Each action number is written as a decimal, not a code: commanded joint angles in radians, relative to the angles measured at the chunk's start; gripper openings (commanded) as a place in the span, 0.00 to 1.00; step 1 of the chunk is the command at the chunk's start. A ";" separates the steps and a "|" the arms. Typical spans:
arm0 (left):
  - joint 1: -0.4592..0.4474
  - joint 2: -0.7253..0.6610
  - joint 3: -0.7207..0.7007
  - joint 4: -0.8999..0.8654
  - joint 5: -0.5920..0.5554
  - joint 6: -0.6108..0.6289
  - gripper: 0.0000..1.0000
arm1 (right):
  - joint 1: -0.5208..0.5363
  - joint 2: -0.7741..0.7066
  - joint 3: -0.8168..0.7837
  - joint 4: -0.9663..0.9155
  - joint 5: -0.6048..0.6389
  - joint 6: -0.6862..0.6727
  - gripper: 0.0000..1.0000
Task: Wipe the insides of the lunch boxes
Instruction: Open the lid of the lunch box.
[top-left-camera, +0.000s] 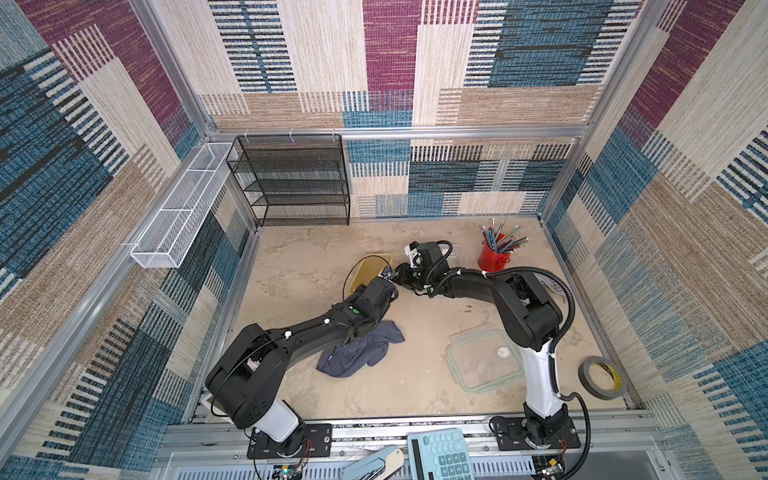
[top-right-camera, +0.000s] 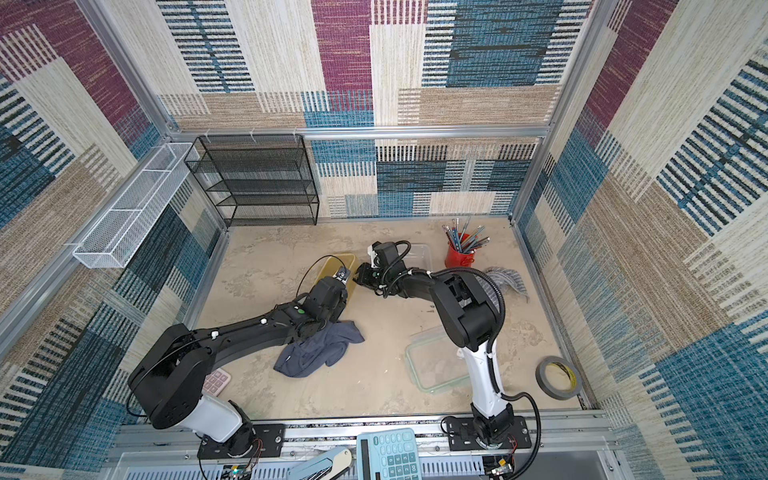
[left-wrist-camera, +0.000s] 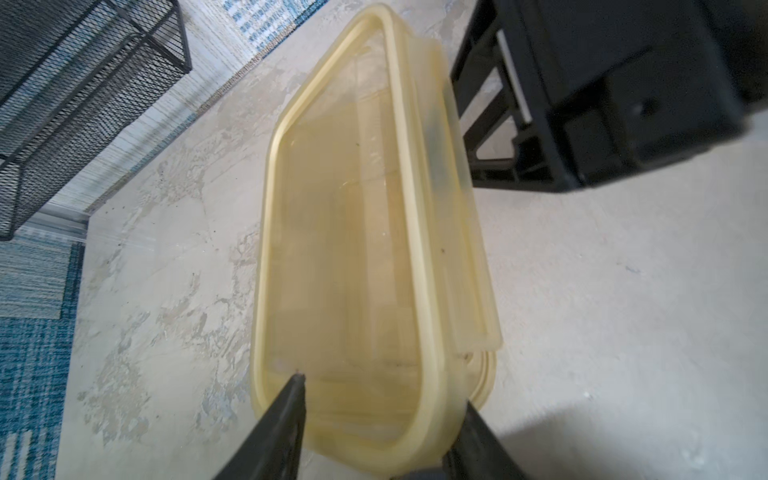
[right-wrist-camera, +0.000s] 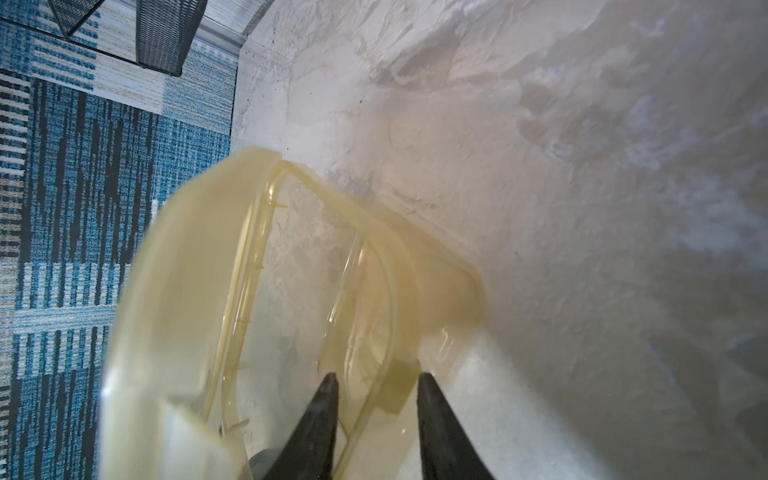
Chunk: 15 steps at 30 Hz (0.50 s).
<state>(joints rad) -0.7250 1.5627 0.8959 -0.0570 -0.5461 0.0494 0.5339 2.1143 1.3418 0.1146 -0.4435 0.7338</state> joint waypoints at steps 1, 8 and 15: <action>0.000 -0.022 -0.001 0.050 -0.029 -0.023 0.49 | -0.001 -0.006 0.005 -0.033 0.031 -0.040 0.34; 0.001 -0.056 -0.030 0.123 0.014 -0.016 0.43 | -0.003 -0.007 0.000 -0.051 0.049 -0.063 0.34; 0.033 -0.104 -0.070 0.155 0.129 -0.047 0.27 | -0.011 -0.016 0.002 -0.055 0.057 -0.072 0.34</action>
<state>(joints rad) -0.7036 1.4715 0.8337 0.0700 -0.5068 0.0475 0.5259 2.1059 1.3418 0.0948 -0.4091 0.6800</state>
